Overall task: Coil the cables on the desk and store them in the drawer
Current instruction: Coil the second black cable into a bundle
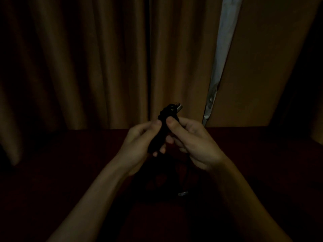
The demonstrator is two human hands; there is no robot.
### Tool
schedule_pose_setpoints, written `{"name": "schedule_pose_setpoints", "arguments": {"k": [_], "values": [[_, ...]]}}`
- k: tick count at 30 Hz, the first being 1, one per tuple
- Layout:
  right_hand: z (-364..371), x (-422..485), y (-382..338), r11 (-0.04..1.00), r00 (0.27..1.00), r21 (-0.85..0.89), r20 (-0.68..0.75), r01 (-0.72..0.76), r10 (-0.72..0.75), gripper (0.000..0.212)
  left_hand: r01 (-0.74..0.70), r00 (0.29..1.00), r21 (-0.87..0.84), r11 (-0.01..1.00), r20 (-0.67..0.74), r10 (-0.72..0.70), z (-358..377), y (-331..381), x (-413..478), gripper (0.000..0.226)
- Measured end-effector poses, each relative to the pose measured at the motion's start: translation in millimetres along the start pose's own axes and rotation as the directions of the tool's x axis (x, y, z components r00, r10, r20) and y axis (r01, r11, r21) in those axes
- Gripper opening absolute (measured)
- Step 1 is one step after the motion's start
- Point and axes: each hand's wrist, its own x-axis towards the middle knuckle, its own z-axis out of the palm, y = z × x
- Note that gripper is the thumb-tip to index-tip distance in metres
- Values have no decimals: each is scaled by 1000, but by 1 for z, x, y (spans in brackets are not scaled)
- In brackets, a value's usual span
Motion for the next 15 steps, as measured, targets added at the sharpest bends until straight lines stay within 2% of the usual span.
{"name": "schedule_pose_setpoints", "arguments": {"k": [3, 5, 7, 9, 10, 11, 12, 13, 15], "values": [[-3, 4, 3, 995, 999, -100, -41, -12, 8, 41, -100, 988, 37, 994, -114, 104, 4, -1, 1, 39], [-3, 6, 5, 991, 994, -114, -97, -66, 55, 33, -189, 953, 216, 958, -193, 232, 4, -3, 2, 26], [-1, 6, 8, 986, 983, -118, -155, -120, 101, 35, -252, 895, 493, 833, -210, 394, 0, -8, 2, 18], [5, 5, 9, 986, 972, -82, -196, -145, 126, 38, -286, 829, 722, 630, -143, 541, -4, -14, 1, 22], [8, 5, 10, 988, 968, -47, -215, -144, 131, 36, -305, 803, 784, 541, -94, 588, -4, -17, 1, 23], [10, 5, 11, 991, 966, -7, -223, -134, 129, 33, -316, 791, 810, 495, -62, 608, -3, -19, 0, 24], [12, 4, 11, 992, 967, 26, -222, -120, 122, 33, -318, 791, 806, 499, -64, 609, -1, -18, -1, 25], [11, 4, 10, 994, 973, 42, -206, -101, 108, 34, -308, 803, 775, 551, -98, 587, 0, -18, -1, 26], [10, 3, 7, 997, 985, 40, -158, -66, 72, 37, -247, 877, 632, 734, -177, 447, 0, -13, -1, 30]]}}
